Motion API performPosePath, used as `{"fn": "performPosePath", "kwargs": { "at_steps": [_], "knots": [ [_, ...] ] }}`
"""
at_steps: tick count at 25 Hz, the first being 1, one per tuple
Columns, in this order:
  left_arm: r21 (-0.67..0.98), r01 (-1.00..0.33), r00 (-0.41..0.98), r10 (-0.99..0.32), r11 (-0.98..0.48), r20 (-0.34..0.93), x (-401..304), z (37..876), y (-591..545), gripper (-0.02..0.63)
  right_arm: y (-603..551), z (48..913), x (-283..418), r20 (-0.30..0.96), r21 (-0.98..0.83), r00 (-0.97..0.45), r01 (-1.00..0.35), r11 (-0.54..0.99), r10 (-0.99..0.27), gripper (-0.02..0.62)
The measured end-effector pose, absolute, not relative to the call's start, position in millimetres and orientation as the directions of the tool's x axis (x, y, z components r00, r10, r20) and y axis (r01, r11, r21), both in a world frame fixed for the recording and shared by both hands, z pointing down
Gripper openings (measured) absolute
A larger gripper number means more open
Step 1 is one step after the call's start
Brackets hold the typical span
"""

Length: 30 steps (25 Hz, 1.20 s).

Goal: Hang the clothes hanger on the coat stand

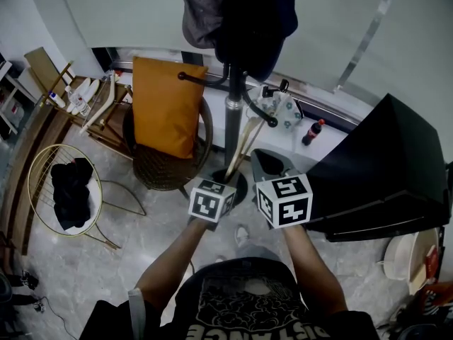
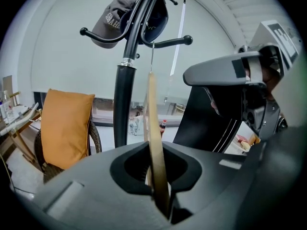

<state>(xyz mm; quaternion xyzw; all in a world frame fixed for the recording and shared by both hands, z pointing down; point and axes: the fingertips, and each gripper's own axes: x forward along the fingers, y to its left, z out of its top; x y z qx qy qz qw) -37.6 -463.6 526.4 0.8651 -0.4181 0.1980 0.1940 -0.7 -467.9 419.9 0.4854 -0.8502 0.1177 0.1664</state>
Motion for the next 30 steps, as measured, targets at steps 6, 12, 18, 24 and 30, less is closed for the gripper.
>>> {"fn": "performPosePath", "kwargs": {
  "at_steps": [6,12,18,24,30],
  "knots": [
    [0.163,-0.799,0.569,-0.642,-0.578,0.514,-38,527,-463,0.029,-466,420,1,0.397,-0.045,-0.470,-0.868,0.495,-0.788,0.000],
    [0.154,-0.801,0.563,-0.641,-0.578,0.521,-38,527,-462,0.029,-461,421,5,0.398,-0.053,-0.463,-0.873,0.484,-0.792,0.000],
    [0.202,-0.773,0.605,-0.601,-0.602,0.523,-31,526,-454,0.031,-454,421,9,0.390,-0.059,-0.454,-0.881,0.470,-0.802,0.000],
    [0.183,-0.782,0.590,-0.615,-0.595,0.523,-36,523,-450,0.046,-445,421,9,0.383,-0.069,-0.448,-0.886,0.458,-0.808,0.000],
    [0.160,-0.791,0.574,-0.626,-0.591,0.528,-40,525,-444,0.106,-437,421,8,0.377,-0.075,-0.440,-0.891,0.447,-0.815,0.000]
  ]
}}
